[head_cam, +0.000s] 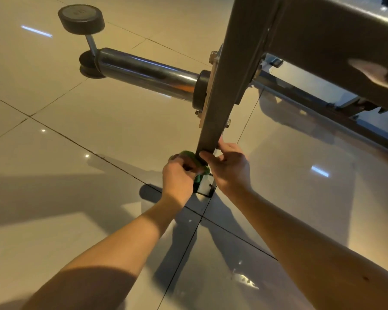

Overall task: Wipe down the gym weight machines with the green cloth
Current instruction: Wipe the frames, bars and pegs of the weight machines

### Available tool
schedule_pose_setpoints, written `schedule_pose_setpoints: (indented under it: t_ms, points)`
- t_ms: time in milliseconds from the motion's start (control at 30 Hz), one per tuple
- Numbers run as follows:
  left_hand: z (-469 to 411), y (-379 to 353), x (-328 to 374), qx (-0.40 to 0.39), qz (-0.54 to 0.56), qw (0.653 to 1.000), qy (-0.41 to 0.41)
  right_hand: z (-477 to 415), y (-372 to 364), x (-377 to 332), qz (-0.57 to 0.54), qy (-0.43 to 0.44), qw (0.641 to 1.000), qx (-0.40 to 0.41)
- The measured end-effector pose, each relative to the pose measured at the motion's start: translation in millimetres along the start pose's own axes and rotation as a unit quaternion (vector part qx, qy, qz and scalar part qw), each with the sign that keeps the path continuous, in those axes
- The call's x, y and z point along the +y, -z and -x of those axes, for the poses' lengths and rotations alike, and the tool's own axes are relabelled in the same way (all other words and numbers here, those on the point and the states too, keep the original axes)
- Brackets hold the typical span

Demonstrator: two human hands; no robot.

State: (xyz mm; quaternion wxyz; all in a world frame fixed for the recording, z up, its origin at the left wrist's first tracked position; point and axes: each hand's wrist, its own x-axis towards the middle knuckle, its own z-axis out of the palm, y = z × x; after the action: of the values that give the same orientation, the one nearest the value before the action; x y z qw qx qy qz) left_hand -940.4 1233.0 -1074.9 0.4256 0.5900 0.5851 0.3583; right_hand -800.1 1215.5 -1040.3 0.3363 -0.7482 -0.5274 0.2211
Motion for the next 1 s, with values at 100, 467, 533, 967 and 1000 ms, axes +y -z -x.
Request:
schedule_pose_setpoints:
  t_ms: [100, 467, 533, 967, 1000]
  points:
    - [-6, -4, 8, 0.006, 0.197, 0.978, 0.067, 0, 1, 1, -0.019, 0.005, 1.000, -0.014]
    - [-14, 7, -42, -0.041, -0.137, 0.975, 0.167, 14, 7, -22, -0.104, -0.091, 0.990, -0.011]
    - [-14, 32, -33, -0.062, -0.139, 0.976, 0.159, 23, 2, -27, -0.129, -0.155, 0.979, 0.001]
    - [-13, 153, 187, -0.255, -0.154, 0.950, -0.091, 55, 64, -160, -0.509, -0.286, 0.810, -0.046]
    - [-9, 158, 203, -0.262, -0.152, 0.947, -0.108, 59, 78, -174, -0.532, -0.258, 0.806, -0.042]
